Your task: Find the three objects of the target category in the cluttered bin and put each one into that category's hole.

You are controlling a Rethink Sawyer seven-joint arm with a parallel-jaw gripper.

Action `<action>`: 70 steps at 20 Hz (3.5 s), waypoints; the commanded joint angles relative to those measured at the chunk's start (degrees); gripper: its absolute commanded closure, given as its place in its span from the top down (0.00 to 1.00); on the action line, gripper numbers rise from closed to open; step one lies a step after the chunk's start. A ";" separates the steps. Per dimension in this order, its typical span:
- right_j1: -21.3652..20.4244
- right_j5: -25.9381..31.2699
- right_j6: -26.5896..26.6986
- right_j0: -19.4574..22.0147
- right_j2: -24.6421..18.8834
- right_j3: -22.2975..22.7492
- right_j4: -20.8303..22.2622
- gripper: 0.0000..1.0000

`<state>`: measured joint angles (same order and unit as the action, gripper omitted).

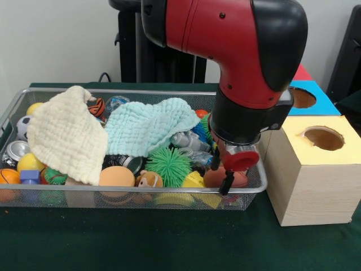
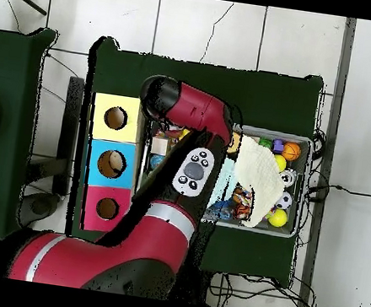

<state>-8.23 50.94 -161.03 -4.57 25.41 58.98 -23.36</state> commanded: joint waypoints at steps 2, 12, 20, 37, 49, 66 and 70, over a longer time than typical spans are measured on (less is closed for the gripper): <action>3.93 0.09 -21.31 -3.29 -2.79 4.36 -5.23 1.00; 4.09 0.04 -21.51 -6.06 -1.89 5.83 -6.41 1.00; 0.67 -5.40 -17.37 -5.56 -2.97 12.31 -6.17 1.00; -2.14 -12.12 -15.24 -6.43 -3.29 21.00 -5.54 1.00; 4.68 -9.02 -19.21 -6.94 -1.16 11.35 -7.00 1.00; 1.86 -13.11 -9.82 -2.81 -2.25 15.64 -3.95 1.00; 0.00 -13.77 -7.15 -1.56 -3.19 17.86 -3.15 1.00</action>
<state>-9.08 42.26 -166.38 -10.44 27.82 70.24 -28.42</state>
